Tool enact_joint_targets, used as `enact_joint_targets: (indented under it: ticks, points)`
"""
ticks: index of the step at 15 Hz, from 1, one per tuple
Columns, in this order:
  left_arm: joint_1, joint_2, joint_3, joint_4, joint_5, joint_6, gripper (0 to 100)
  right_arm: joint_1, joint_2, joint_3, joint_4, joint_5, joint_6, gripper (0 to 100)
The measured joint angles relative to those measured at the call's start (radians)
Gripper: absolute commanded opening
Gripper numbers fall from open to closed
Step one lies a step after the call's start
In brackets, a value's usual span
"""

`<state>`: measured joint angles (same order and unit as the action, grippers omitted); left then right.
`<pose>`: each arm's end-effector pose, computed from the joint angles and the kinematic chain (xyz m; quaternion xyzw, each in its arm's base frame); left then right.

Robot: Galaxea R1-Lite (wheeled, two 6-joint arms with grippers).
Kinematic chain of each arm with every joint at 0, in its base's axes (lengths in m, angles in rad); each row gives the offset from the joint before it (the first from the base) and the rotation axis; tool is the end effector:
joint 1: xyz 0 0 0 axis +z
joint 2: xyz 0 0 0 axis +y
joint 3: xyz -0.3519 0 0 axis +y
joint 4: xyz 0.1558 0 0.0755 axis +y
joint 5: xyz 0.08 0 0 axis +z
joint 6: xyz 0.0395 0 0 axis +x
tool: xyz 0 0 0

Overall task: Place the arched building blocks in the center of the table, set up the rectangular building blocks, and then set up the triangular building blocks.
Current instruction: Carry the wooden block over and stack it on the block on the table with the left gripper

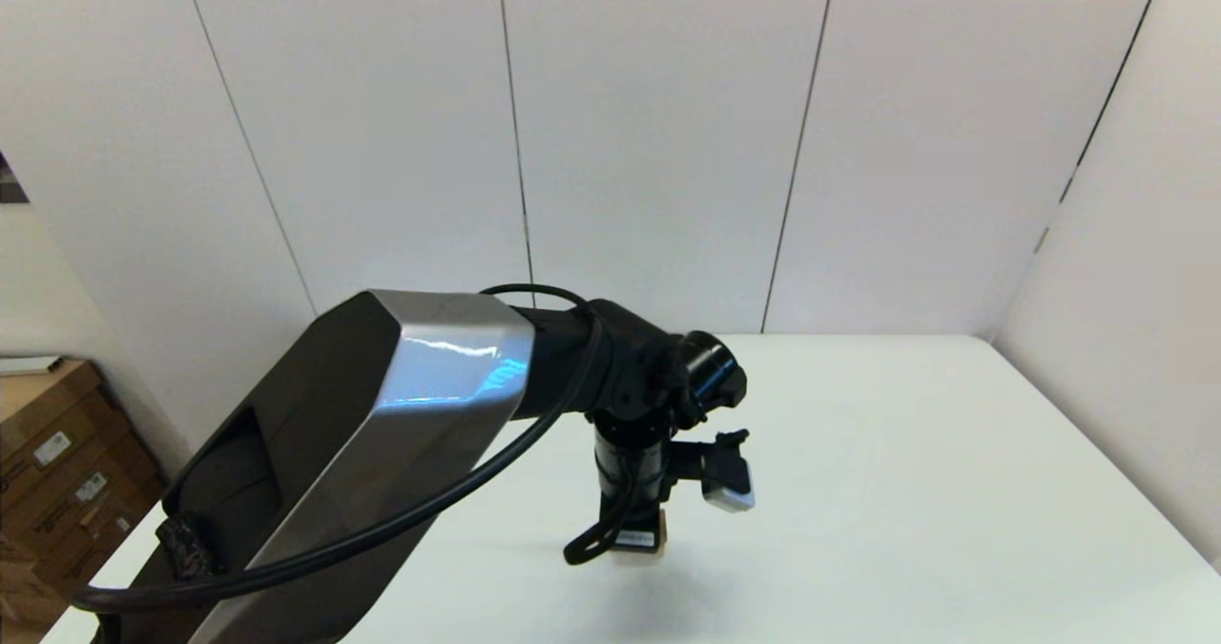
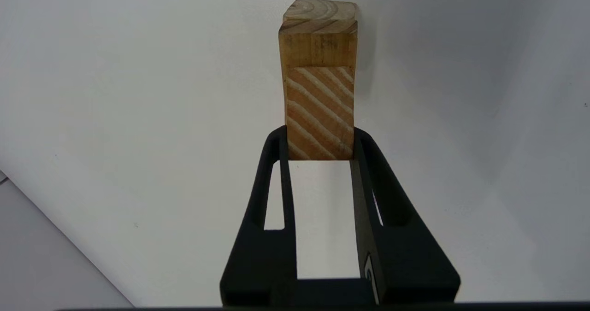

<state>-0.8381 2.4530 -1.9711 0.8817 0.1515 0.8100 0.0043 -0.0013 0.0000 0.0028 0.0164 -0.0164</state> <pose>0.3183 -0.3448 0.1018 0.5631 0.4068 -0.4587 0.5541 -0.0767 0.0003 0.0751 -0.0082 0.0007 0.0104 0.9999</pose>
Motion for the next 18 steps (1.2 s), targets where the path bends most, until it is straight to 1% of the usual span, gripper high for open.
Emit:
enact_joint_targets:
  ticks: [18]
  points:
    - [-0.002, -0.005, 0.000, 0.000, -0.003, 0.013, 0, 0.000, 0.000, 0.000, 0.000, 0.000, 0.000, 100]
